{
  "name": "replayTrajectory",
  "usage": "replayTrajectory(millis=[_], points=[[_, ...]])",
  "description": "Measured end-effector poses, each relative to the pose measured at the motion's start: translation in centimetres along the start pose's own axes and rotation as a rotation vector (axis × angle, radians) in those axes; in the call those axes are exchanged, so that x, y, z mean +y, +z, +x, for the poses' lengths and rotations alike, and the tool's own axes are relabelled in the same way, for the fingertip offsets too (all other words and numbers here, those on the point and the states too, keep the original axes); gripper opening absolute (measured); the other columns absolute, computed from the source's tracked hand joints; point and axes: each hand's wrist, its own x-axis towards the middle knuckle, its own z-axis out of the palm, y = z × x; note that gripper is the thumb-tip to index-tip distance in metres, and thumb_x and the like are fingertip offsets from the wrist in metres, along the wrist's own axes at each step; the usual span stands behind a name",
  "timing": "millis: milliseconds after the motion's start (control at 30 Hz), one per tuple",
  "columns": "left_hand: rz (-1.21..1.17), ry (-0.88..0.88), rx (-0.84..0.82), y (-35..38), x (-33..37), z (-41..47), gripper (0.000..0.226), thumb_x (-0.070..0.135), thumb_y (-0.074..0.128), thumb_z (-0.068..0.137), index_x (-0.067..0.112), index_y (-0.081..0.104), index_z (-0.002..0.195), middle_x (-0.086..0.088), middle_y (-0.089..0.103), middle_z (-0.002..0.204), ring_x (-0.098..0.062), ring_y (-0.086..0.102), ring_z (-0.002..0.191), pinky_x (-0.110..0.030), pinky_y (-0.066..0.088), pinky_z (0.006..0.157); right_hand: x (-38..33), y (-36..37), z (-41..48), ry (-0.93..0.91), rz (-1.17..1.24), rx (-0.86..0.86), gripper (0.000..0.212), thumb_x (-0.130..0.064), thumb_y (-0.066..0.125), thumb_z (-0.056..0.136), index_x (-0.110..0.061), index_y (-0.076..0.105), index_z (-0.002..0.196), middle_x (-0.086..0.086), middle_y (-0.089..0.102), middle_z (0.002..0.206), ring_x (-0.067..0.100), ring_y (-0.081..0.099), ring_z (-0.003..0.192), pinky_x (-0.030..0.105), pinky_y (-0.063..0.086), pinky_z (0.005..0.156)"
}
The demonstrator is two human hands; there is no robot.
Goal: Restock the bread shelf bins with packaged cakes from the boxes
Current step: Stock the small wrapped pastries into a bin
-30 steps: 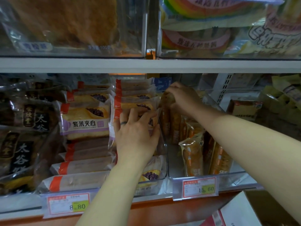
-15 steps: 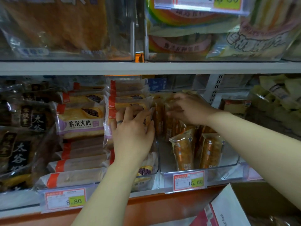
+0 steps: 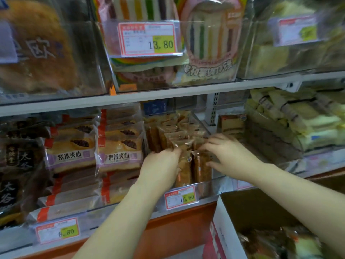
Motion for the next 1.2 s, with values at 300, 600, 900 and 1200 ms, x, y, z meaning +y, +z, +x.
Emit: replayTrajectory(millis=[300, 600, 900, 1200], points=[[-0.365, -0.147, -0.081, 2.6, 1.1, 1.1, 0.059, 0.022, 0.061, 0.091, 0.019, 0.029, 0.141, -0.012, 0.057, 0.123, -0.027, 0.057, 0.111, -0.037, 0.047, 0.094, 0.0, -0.2, 0.5, 0.003, 0.115, 0.001, 0.044, -0.019, 0.063, 0.087, -0.025, 0.052, 0.13, -0.003, 0.049, 0.138, 0.016, 0.023, 0.138, 0.036, 0.028, 0.111], [-0.464, -0.195, -0.065, 3.6, 1.1, 1.3, 0.065, 0.025, 0.065, 0.089, 0.021, 0.028, 0.142, -0.01, 0.056, 0.124, -0.025, 0.058, 0.111, -0.038, 0.049, 0.094, 0.6, 0.0, 0.8, -0.009, 0.052, -0.043, 0.048, -0.024, 0.06, 0.09, -0.03, 0.047, 0.135, -0.004, 0.042, 0.144, 0.017, 0.019, 0.14, 0.038, 0.026, 0.113], [-0.324, -0.163, 0.09, 1.9, 1.0, -0.9, 0.085, 0.027, 0.066, 0.088, 0.031, 0.007, 0.15, -0.009, 0.037, 0.144, -0.025, 0.061, 0.11, -0.035, 0.053, 0.088, 0.7, -1.4, -4.3, -0.009, 0.084, 0.085, 0.044, -0.036, 0.056, 0.092, -0.032, 0.048, 0.135, -0.01, 0.05, 0.135, 0.012, 0.031, 0.134, 0.031, 0.02, 0.113], [-0.189, 0.065, 0.321, -1.1, 7.2, -3.2, 0.051, 0.031, 0.054, 0.094, 0.029, 0.036, 0.141, 0.005, 0.046, 0.13, -0.014, 0.062, 0.088, -0.027, 0.051, 0.066, 3.4, -1.6, -14.4, 0.144, 0.161, 0.016, 0.037, -0.039, 0.057, 0.091, -0.034, 0.055, 0.128, -0.019, 0.057, 0.121, 0.0, 0.046, 0.116, 0.02, 0.033, 0.103]])
